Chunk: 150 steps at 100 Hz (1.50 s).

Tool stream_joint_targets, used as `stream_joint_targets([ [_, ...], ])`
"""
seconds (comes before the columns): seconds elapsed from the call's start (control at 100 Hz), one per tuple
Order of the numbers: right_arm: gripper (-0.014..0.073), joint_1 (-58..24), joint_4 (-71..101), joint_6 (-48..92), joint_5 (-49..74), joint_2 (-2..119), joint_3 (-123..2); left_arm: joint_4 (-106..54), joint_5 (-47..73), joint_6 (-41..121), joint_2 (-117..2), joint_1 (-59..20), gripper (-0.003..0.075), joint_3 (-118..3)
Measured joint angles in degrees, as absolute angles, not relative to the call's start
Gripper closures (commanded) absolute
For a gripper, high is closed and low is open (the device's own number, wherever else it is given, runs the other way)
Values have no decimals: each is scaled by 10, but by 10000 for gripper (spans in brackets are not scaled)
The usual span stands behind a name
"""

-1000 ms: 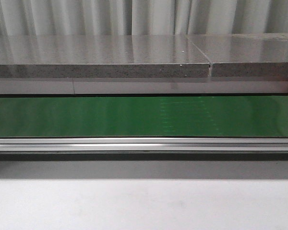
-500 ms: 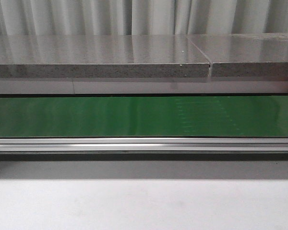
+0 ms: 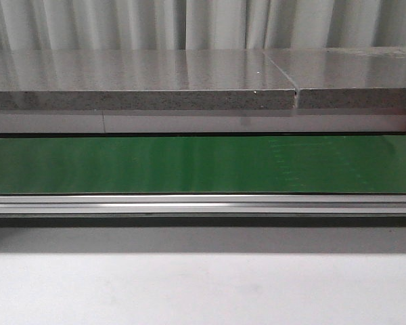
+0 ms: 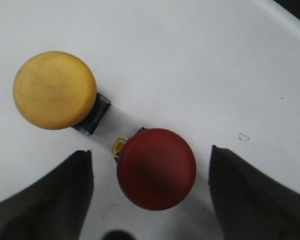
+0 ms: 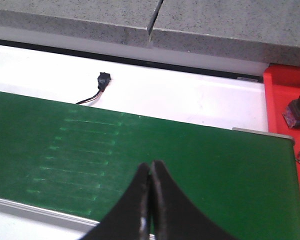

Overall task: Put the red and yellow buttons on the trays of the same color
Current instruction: 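Move the left gripper down over the remaining red button on the table, then grasp the red button with the left gripper and carry it over the belt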

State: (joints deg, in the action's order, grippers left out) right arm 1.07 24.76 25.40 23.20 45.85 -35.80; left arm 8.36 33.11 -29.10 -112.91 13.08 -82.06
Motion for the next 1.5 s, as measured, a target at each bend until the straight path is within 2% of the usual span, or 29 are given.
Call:
stream_joint_targets([
  [0.14,660,11,248,254,232,459,-358,84,331,-291,-1129,131,519,-821],
  [0.22,660,11,248,254,232,459,-358,83,333,-291,-1129,131,541,-821],
  [0.49,660,11,248,254,232,459,-358,82,351,-290,-1113,131,545,-821],
  [0.72,660,11,248,254,232,459,-358,81,376,-264,-1024,131,546,-821],
  [1.11,660,11,248,254,232,459,-358,12,484,-122,-903,131,638,-813],
  [1.29,660,11,248,254,232,459,-358,-71,486,-48,-882,131,676,-771],
  [1.5,660,11,248,254,232,459,-358,-85,473,-13,-877,114,716,-715],
])
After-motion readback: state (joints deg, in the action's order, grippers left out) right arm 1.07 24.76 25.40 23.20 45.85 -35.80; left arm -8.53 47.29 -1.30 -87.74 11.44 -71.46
